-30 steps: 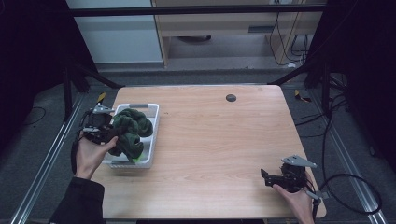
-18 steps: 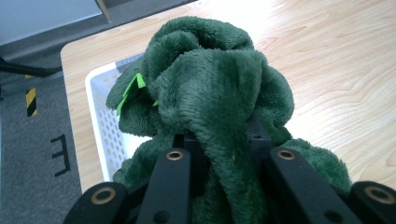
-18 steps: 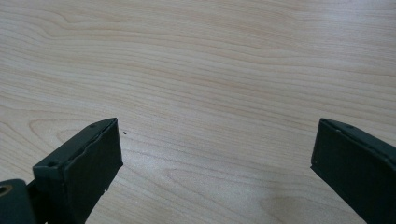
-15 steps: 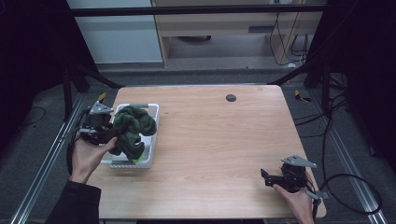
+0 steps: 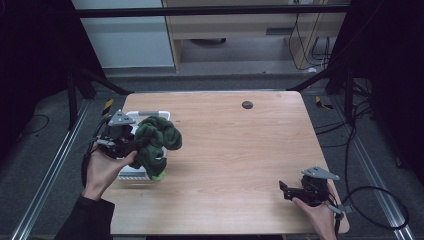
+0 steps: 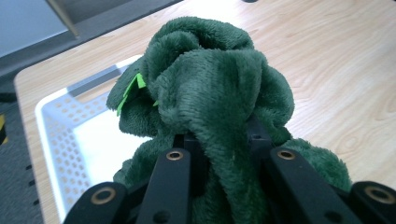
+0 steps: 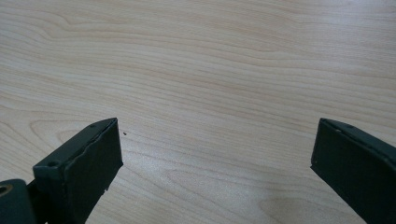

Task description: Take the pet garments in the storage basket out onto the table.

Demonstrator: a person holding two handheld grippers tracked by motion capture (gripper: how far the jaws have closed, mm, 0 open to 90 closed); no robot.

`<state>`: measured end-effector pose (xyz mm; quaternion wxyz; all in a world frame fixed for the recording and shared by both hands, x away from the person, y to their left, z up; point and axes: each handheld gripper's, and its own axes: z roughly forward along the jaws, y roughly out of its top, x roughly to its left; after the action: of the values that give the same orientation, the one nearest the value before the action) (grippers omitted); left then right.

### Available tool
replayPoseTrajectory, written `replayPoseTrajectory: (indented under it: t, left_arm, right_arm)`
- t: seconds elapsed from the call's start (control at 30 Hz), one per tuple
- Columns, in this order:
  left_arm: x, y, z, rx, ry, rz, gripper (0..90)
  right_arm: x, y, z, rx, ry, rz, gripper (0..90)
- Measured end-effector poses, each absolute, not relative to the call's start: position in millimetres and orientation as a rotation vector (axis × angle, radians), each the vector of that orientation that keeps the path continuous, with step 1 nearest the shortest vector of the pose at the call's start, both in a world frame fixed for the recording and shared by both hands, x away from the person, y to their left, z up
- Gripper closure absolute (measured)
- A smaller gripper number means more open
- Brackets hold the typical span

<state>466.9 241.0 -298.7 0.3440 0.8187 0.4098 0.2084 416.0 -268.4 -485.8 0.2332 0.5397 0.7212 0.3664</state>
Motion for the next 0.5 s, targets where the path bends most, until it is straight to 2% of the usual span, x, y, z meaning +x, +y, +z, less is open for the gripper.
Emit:
replayPoseTrajectory:
  t: [0.5]
  left_arm:
    - [466.2,205.5,-303.3,2.223,0.955,0.483,76.7]
  right_arm:
    - [415.8,-268.7,-485.4,1.475,1.975,1.013,2.0]
